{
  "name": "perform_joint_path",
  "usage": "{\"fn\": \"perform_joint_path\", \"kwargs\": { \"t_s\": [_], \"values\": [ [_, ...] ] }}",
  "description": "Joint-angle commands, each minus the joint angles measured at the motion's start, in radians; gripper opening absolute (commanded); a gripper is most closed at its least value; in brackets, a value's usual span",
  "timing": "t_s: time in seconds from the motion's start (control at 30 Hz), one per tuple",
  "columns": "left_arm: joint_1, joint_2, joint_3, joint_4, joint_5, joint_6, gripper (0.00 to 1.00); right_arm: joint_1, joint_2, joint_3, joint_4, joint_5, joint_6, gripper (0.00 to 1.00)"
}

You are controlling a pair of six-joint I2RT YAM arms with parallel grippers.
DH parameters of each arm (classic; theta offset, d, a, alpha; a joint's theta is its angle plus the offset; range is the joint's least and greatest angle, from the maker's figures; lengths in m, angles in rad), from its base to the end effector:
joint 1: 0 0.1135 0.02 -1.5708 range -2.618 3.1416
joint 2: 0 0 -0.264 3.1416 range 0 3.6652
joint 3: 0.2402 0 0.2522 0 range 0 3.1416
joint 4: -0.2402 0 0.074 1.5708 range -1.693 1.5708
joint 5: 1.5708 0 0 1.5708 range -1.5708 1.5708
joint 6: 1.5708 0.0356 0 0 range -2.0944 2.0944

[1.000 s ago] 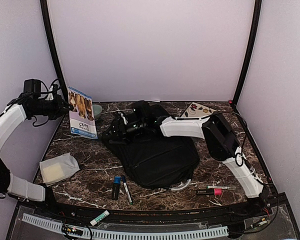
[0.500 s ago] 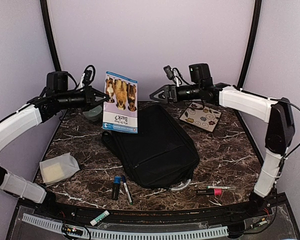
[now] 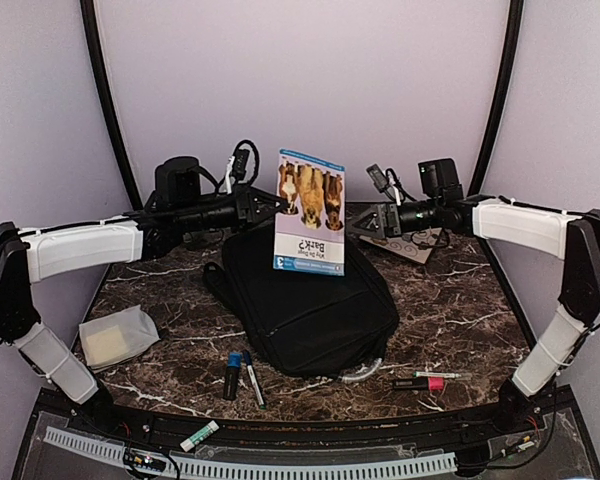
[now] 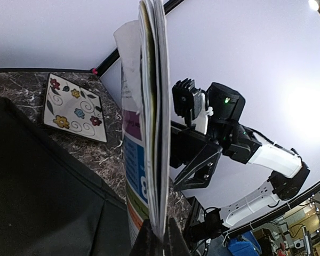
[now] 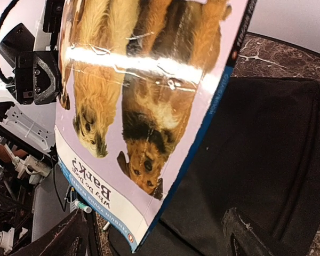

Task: Pack the student bag
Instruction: Pass from the left arm to the right

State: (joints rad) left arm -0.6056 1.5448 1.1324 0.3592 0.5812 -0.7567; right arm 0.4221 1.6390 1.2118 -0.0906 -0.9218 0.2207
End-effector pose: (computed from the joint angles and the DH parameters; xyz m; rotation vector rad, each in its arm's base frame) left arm 0.2891 -0.2240 0.3287 0.3678 1.8073 -1.4716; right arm 0.3248 0.1770 0.2827 -0.7947 1.9800 1.3421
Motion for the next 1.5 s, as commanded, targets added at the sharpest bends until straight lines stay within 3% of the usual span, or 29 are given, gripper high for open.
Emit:
{"fn": "perform_joint_path", "kwargs": {
  "t_s": [0.0, 0.13, 0.27, 0.5, 0.67, 0.8, 1.0, 1.2, 1.47],
  "values": [
    [-0.018, 0.002, -0.023, 0.255, -0.003, -0.083, 0.00, 0.003, -0.002, -0.020, 0.130, -0.076, 0.092, 0.85],
    [-0.044, 0.019, -0.032, 0.295, -0.017, -0.100, 0.00, 0.003, 0.021, -0.014, 0.194, -0.088, 0.123, 0.84],
    [-0.049, 0.035, -0.038, 0.303, -0.027, -0.104, 0.00, 0.003, 0.018, -0.033, 0.292, -0.131, 0.223, 0.75],
    [-0.051, 0.049, -0.069, 0.306, -0.058, -0.096, 0.00, 0.003, 0.022, -0.090, 0.487, -0.209, 0.410, 0.40],
    [-0.052, 0.052, -0.089, 0.262, -0.094, -0.058, 0.01, 0.003, 0.013, -0.079, 0.447, -0.204, 0.395, 0.15],
    [-0.051, 0.065, -0.103, 0.259, -0.085, -0.044, 0.13, 0.002, -0.003, -0.066, 0.328, -0.171, 0.310, 0.01],
    [-0.054, 0.054, -0.127, 0.116, -0.152, 0.048, 0.46, -0.054, -0.023, -0.010, 0.105, -0.142, 0.180, 0.00],
    [-0.120, 0.040, -0.074, -0.186, -0.263, 0.261, 0.49, -0.210, -0.038, 0.067, -0.231, -0.129, -0.017, 0.00],
    [-0.379, 0.090, 0.075, -0.468, -0.556, 0.582, 0.50, -0.463, -0.138, 0.100, -0.514, -0.116, -0.192, 0.00]
  ]
}}
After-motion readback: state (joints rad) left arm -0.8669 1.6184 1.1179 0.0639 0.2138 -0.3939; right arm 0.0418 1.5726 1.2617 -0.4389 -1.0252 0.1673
